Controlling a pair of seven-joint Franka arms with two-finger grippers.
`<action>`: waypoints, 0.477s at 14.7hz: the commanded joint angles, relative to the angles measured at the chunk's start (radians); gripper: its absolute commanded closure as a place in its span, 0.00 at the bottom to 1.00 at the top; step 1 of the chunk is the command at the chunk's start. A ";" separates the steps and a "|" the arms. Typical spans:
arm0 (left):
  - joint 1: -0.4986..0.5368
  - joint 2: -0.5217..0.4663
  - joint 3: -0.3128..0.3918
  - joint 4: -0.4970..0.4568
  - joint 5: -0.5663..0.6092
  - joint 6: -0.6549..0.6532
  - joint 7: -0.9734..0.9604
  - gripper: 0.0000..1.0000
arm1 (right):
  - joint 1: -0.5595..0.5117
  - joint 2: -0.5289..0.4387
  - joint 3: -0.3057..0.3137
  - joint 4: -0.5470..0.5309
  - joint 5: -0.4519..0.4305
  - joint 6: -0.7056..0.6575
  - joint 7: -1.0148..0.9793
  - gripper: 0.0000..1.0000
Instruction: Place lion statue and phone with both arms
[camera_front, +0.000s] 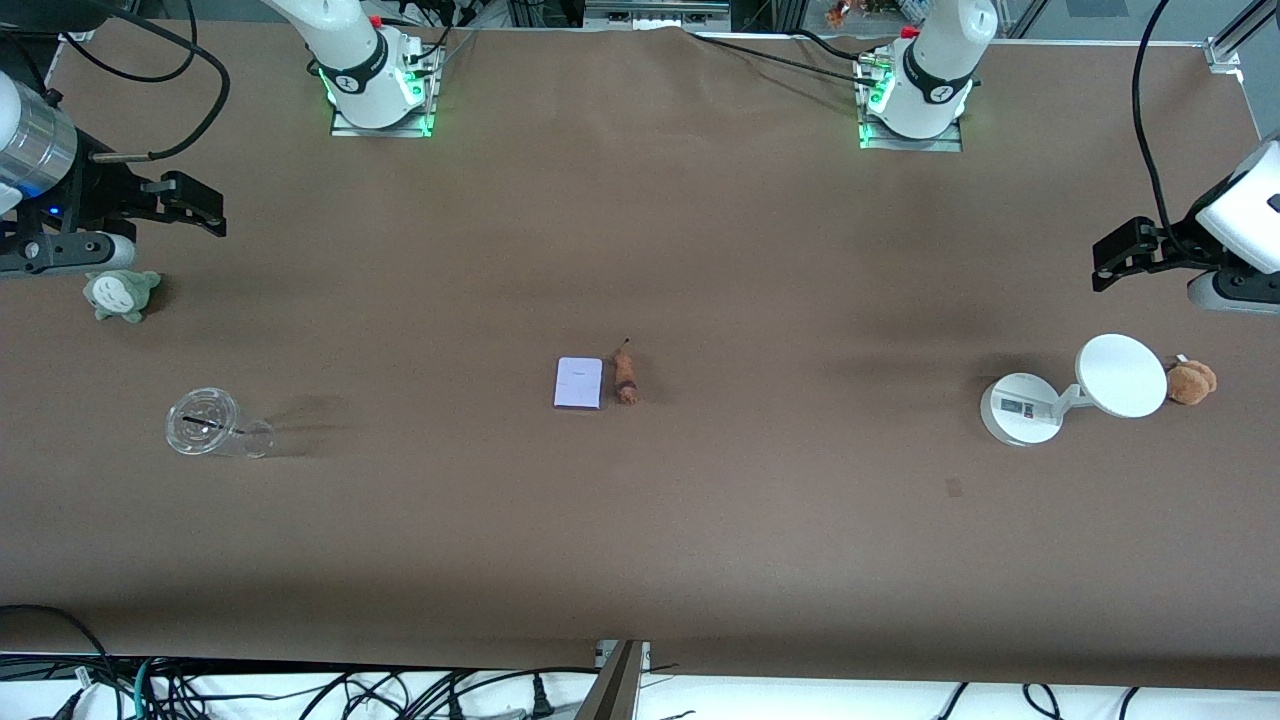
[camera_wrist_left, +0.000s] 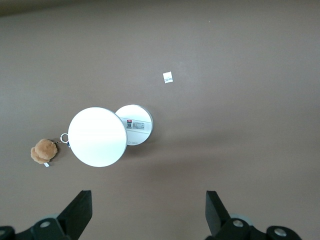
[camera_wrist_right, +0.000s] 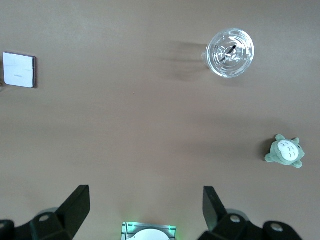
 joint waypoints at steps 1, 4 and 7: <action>0.002 0.007 -0.003 0.022 0.015 -0.020 -0.003 0.00 | -0.002 0.013 0.000 0.029 0.001 -0.011 0.001 0.00; 0.003 0.007 -0.003 0.022 0.015 -0.046 -0.003 0.00 | -0.004 0.013 0.000 0.029 0.001 -0.011 0.000 0.00; 0.002 0.008 -0.003 0.023 0.015 -0.046 -0.003 0.00 | -0.004 0.013 0.000 0.029 0.001 -0.011 0.000 0.00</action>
